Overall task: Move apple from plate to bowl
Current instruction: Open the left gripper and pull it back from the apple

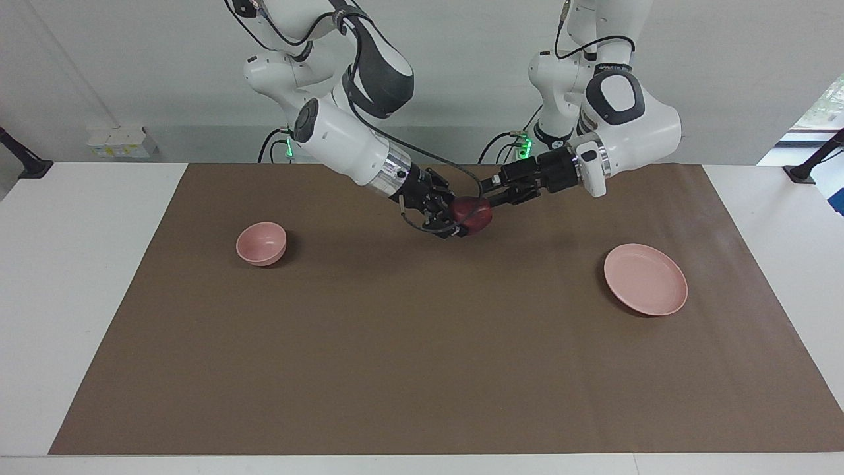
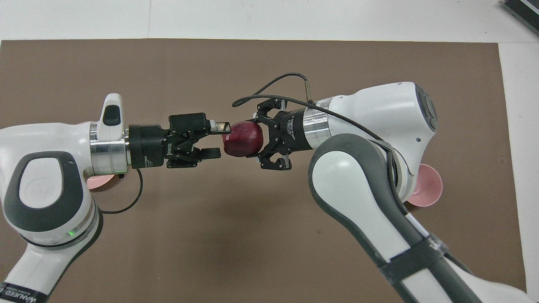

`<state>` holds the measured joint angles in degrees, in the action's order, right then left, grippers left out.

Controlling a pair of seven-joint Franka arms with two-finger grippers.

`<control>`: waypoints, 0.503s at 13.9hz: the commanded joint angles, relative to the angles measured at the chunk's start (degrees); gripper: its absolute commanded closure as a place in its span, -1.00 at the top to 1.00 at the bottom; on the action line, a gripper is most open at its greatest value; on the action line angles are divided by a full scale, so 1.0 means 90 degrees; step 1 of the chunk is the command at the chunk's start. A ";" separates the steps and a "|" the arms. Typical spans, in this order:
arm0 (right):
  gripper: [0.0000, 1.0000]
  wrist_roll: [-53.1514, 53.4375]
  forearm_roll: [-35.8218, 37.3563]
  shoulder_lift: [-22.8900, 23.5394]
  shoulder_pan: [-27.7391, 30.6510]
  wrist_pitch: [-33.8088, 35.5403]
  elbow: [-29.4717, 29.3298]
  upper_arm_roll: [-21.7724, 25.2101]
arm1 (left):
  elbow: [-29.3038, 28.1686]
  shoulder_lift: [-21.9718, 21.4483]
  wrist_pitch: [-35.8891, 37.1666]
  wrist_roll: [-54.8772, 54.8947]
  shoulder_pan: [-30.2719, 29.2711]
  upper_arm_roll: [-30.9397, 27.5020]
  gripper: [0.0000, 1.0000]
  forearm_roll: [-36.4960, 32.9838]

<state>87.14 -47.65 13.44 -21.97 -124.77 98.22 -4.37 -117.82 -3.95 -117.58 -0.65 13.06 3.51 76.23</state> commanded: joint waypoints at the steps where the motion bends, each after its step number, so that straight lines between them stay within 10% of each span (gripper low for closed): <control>1: -1.00 -0.0209 0.0730 0.0040 0.0262 0.0346 -0.0073 -0.0012 | 0.0170 -0.0264 0.0008 -0.0667 -0.0151 -0.0058 1.00 -0.1159; 7: -1.00 -0.2413 0.1396 -0.0291 0.1647 0.1429 -0.0015 0.0017 | 0.0991 -0.0235 0.0573 -0.2135 -0.0249 -0.0048 1.00 -0.4910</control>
<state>71.21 -37.81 13.08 -11.58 -115.97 98.03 -3.79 -111.35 -6.85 -115.61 -18.10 11.43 2.81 39.96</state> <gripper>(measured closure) 0.291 0.000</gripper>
